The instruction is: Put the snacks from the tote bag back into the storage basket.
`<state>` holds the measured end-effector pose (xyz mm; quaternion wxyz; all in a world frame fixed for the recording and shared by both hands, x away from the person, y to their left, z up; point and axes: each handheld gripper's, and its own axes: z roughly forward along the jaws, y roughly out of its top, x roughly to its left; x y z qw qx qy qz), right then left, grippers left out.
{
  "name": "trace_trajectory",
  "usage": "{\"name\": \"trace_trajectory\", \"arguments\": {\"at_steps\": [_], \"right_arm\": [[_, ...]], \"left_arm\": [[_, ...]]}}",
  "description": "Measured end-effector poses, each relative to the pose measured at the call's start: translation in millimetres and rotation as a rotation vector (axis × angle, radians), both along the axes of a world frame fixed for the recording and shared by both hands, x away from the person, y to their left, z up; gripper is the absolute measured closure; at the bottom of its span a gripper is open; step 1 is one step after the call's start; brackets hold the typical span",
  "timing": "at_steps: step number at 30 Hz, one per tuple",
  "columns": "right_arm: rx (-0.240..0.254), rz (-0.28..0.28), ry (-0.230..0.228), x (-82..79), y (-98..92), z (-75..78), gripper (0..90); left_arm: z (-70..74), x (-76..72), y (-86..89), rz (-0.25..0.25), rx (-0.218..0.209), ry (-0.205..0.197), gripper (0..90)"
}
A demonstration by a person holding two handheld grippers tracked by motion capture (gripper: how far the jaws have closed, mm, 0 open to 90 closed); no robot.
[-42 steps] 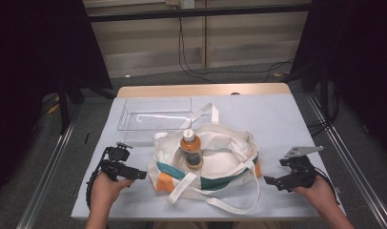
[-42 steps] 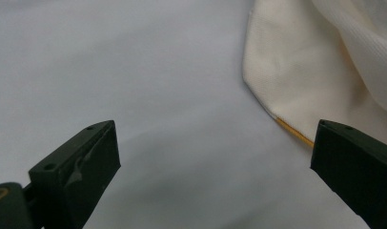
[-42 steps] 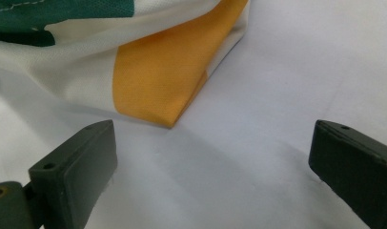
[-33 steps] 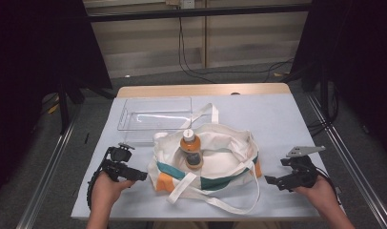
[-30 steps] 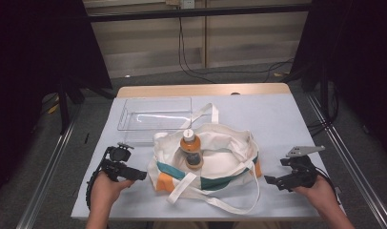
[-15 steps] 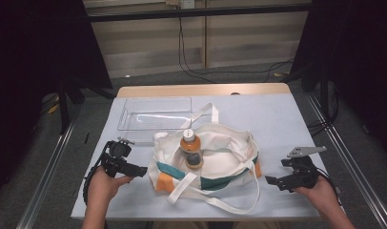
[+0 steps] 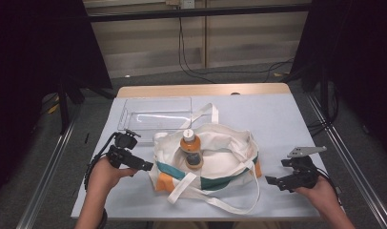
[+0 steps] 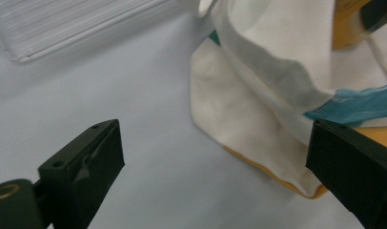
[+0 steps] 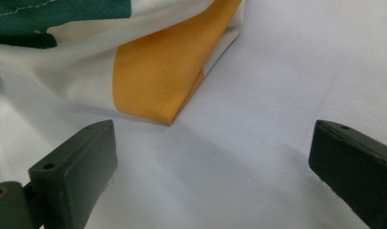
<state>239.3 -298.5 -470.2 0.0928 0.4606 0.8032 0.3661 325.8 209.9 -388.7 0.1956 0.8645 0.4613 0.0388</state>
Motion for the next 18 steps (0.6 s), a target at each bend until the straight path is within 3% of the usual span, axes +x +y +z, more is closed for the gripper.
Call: {"name": "trace_trajectory", "arguments": {"at_steps": [13, 18], "right_arm": [[0.002, -0.001, 0.002, -0.1, -1.3, 0.3, 2.2], [0.005, 0.000, -0.002, 0.0, -1.6, 0.8, 2.2]], "left_arm": [[23.0, 11.7, -24.7, -0.082, -0.031, 0.030, 6.3], [27.6, 14.6, -34.7, -0.109, -0.012, 0.032, 6.3]]}}
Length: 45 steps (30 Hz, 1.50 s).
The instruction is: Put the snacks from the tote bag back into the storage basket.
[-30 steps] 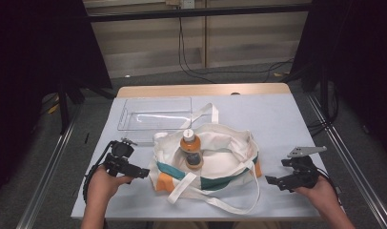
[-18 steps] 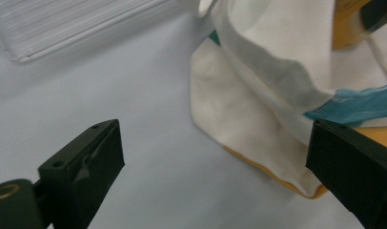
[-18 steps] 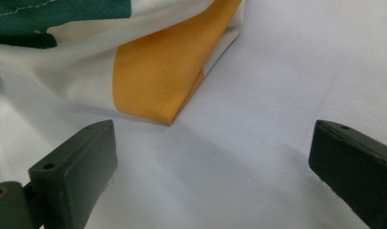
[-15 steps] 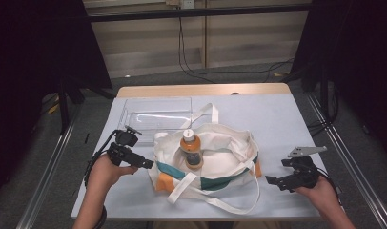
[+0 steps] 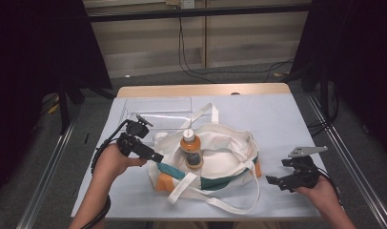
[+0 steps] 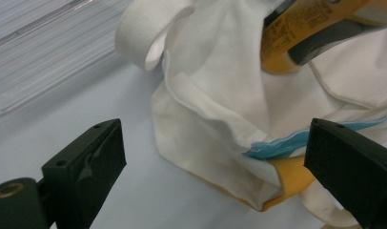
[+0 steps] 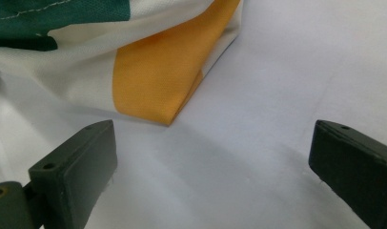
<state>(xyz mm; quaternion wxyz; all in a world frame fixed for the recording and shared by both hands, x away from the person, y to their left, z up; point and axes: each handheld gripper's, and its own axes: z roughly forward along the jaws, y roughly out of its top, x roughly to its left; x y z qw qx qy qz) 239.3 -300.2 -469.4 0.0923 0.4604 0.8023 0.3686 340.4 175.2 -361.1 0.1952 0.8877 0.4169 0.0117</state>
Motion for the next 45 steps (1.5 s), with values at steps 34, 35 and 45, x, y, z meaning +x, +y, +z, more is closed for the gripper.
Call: {"name": "trace_trajectory", "arguments": {"at_steps": [34, 35, 45], "right_arm": [[-0.002, 0.004, 0.002, -0.4, 2.0, 0.7, 2.2], [-0.004, 0.006, -0.002, -0.2, 1.7, 0.6, 2.2], [-0.005, 0.008, -0.001, -0.3, 2.1, 0.8, 2.2]], "left_arm": [[14.1, 6.0, -49.3, -0.067, -0.052, 0.072, 8.5], [13.6, 6.0, -50.8, -0.061, -0.059, 0.068, 8.5], [16.5, 8.9, -58.9, -0.046, -0.059, 0.082, 10.0]]}}
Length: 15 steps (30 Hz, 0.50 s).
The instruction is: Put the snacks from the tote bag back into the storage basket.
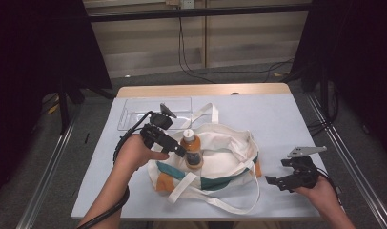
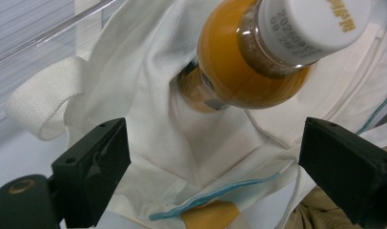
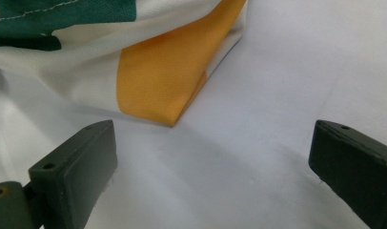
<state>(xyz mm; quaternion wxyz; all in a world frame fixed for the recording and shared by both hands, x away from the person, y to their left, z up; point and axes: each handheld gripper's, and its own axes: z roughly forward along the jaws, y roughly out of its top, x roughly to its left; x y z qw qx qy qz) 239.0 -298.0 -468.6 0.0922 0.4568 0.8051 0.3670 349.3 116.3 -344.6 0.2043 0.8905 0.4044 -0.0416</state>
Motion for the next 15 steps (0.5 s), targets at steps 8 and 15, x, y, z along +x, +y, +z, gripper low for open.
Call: {"name": "trace_trajectory", "arguments": {"at_steps": [8, 15], "right_arm": [[0.001, 0.000, 0.001, 0.0, 0.0, 0.0, 2.2], [0.000, 0.001, 0.000, 0.2, 0.5, -0.3, 2.2]], "left_arm": [[0.7, 1.0, -7.0, -0.003, 0.008, 0.008, 10.2], [1.3, 1.9, -17.0, -0.004, 0.007, 0.010, 11.2]]}}
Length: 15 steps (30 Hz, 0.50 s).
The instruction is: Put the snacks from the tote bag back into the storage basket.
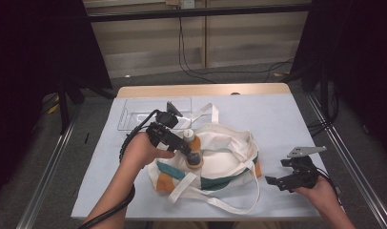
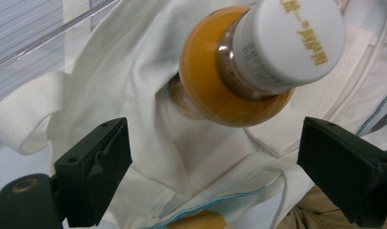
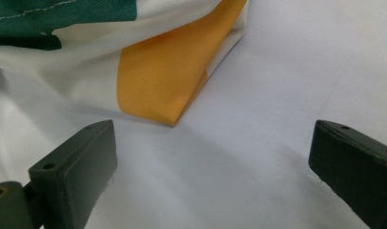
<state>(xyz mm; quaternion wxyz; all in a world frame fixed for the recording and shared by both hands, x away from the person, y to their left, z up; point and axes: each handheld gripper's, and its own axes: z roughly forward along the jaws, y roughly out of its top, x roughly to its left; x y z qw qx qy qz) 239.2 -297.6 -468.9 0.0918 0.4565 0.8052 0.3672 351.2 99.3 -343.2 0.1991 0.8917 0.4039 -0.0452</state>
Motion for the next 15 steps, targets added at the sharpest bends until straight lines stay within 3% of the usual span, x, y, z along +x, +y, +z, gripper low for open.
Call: {"name": "trace_trajectory", "arguments": {"at_steps": [15], "right_arm": [[0.001, 0.002, 0.001, -0.1, -0.1, -0.1, 2.2]], "left_arm": [[-5.6, 5.5, -14.8, -0.003, 0.008, 0.011, 15.9]]}}
